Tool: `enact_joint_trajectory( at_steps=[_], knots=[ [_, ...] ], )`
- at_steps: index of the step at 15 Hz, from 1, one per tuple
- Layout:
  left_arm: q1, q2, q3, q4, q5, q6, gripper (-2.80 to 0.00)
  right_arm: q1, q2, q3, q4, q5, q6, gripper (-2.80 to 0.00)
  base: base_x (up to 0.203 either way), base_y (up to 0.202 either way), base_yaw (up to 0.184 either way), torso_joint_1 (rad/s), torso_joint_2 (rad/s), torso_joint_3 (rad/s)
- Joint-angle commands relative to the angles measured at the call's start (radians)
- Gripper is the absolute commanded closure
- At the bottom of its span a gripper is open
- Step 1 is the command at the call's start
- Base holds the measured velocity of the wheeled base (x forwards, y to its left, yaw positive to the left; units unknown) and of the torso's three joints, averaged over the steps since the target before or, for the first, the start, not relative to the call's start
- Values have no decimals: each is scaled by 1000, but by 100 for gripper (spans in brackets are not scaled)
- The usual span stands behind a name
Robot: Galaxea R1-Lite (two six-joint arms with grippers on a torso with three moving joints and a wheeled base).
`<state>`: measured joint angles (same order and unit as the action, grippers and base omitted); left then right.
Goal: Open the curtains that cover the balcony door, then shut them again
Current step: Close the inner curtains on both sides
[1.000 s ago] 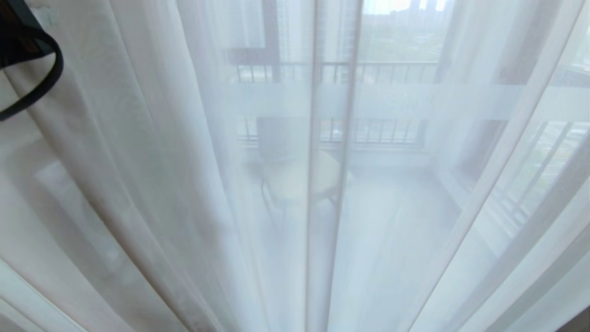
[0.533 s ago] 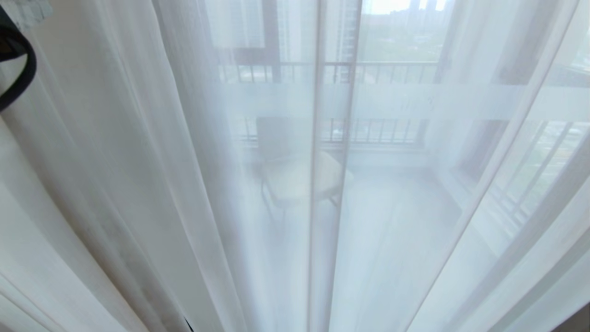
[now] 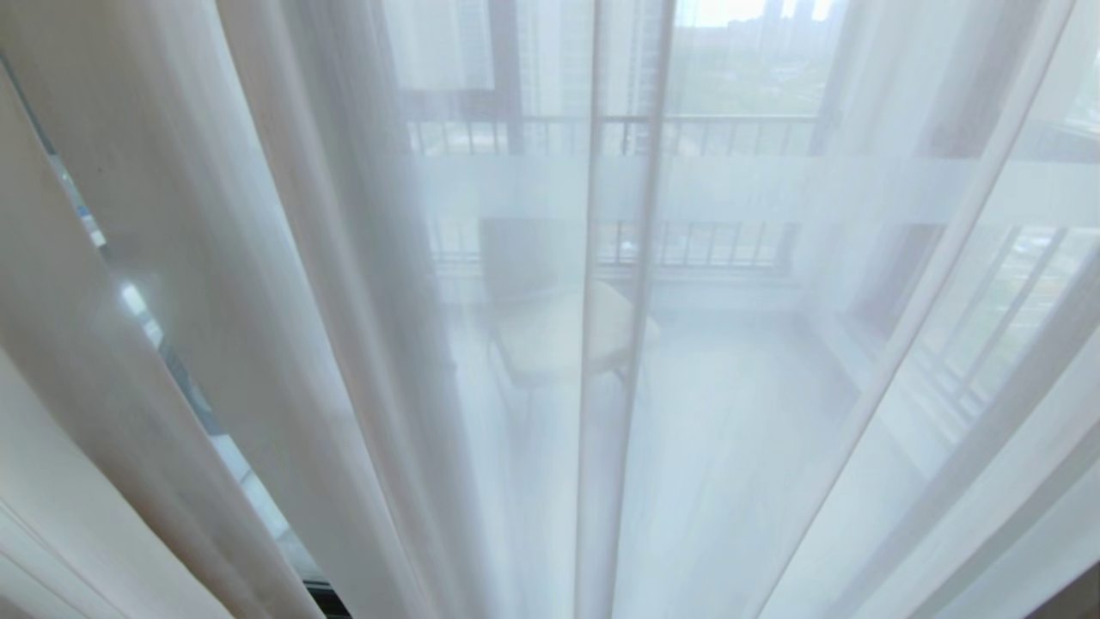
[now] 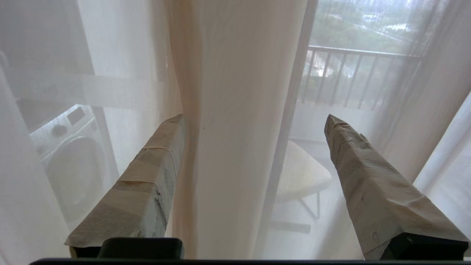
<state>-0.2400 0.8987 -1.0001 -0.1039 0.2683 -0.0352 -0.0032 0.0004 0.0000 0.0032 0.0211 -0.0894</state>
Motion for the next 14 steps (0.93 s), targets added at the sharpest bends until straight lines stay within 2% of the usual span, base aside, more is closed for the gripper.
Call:
enact_joint_trajectory(
  at_steps=[1,4,9,10,14],
  knots=[
    [2,-168,55,32,5,17,-280,0,0,0,0,0,-1,0,0,0,0,0,0,0],
    [4,-266,94,126,6,29,-280,0,0,0,0,0,-1,0,0,0,0,0,0,0],
    [4,-285,104,128,9,29,-280,0,0,0,0,0,-1,0,0,0,0,0,0,0],
    [3,-291,109,128,6,29,0,0,0,0,0,0,-1,0,0,0,0,0,0,0],
    [2,-290,119,130,8,29,0,0,0,0,0,0,-1,0,0,0,0,0,0,0]
  ],
)
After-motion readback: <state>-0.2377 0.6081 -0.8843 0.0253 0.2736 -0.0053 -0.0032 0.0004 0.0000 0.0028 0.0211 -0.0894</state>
